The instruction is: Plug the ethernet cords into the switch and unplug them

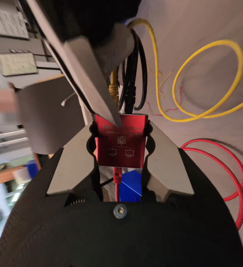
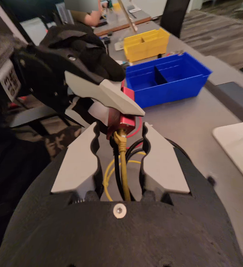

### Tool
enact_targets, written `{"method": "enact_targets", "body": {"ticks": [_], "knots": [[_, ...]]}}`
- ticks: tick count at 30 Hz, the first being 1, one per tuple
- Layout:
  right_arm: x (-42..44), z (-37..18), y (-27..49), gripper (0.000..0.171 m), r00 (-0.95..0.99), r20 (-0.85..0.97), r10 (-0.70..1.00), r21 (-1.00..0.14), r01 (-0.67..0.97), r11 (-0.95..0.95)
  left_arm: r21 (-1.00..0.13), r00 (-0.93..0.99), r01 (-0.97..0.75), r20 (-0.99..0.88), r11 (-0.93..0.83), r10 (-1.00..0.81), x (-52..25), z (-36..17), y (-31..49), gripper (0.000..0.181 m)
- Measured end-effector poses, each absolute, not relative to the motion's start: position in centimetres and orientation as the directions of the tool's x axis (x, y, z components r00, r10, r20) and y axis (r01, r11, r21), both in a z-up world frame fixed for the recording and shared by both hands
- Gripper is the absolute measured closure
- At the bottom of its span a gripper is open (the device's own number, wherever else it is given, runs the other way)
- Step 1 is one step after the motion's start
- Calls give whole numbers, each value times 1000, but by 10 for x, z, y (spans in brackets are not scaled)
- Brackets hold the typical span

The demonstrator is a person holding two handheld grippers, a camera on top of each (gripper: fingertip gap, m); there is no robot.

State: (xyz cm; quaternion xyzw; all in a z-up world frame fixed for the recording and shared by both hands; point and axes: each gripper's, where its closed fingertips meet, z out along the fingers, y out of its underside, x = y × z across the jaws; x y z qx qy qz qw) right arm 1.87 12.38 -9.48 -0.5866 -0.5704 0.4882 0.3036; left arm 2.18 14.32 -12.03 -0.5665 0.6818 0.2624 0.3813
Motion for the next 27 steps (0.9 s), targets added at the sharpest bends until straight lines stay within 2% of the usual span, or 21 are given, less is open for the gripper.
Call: {"method": "enact_targets", "body": {"ticks": [1,4,6,9,13,17,20,22,27], "knots": [[18,-100,119,118,-152,-266,952,-900,393,-188,-33,-106,-969,-841,245,-531,27,-120,142,115],[12,-117,114,143,-158,-299,941,-870,451,-201,76,-194,-957,-885,279,-424,35,-119,143,115],[11,-118,115,144,-156,-297,942,-871,448,-201,124,-227,-951,-901,283,-369,35,-119,146,115],[11,-111,115,146,-169,-285,944,-884,427,-191,117,-211,-952,-920,281,-329,35,-112,146,114],[16,-96,121,145,-153,-287,946,-901,378,-212,-47,-46,-964,-940,261,-337,25,-80,138,103],[32,-82,140,146,-98,-280,955,-919,314,-237,-348,255,-902,-907,256,-335,2,-24,123,114],[45,-54,153,146,-45,-242,969,-945,239,-225,-475,406,-840,-871,262,-275,-30,10,112,142],[57,-27,159,146,-11,-202,979,-962,191,-196,-542,479,-799,-835,261,-269,-49,17,106,154],[102,65,185,146,101,-57,993,-991,115,-69,-645,584,-736,-759,206,-288,-86,-1,106,163]]}}
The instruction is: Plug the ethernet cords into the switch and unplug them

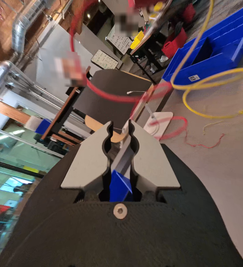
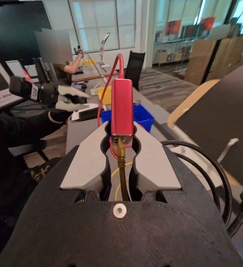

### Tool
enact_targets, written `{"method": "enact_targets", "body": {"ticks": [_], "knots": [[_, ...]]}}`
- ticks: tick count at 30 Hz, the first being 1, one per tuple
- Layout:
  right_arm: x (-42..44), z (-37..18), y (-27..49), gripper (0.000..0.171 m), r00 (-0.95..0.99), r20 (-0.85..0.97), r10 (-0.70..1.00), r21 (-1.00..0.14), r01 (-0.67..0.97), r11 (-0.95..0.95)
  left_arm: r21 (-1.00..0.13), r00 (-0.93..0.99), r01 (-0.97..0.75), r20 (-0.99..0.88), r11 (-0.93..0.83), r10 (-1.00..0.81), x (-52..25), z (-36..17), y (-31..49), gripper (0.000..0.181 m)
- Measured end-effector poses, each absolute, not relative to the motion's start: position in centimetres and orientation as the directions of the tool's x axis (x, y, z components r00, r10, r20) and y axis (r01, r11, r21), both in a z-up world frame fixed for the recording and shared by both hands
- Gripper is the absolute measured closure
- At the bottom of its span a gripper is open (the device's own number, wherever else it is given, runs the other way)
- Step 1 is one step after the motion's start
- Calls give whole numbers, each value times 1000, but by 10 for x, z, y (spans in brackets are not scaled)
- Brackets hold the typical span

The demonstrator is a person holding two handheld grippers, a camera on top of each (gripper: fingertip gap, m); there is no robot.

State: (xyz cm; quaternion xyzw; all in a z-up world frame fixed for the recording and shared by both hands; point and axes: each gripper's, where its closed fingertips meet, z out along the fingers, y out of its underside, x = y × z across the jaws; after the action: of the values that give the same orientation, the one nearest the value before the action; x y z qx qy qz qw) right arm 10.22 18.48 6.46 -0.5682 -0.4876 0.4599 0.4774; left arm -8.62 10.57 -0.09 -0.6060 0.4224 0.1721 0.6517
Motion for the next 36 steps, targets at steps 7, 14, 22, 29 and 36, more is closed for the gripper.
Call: {"method": "enact_targets", "body": {"ticks": [7,14,22,29,36], "knots": [[192,176,267,146,419,155,895,-981,171,89,-733,648,-679,-628,46,-431,-110,-79,108,162],[270,201,360,146,654,168,738,-986,93,142,-790,705,-603,-465,-108,-536,-108,-146,99,161],[316,108,431,146,739,24,673,-972,-139,188,-782,740,-580,-388,-228,-549,-111,-191,90,160],[337,17,462,146,716,-150,682,-925,-346,160,-787,780,-549,-362,-281,-511,-129,-201,102,160],[341,-42,451,147,659,-206,724,-913,-395,100,-775,787,-549,-353,-313,-506,-138,-218,109,159]]}}
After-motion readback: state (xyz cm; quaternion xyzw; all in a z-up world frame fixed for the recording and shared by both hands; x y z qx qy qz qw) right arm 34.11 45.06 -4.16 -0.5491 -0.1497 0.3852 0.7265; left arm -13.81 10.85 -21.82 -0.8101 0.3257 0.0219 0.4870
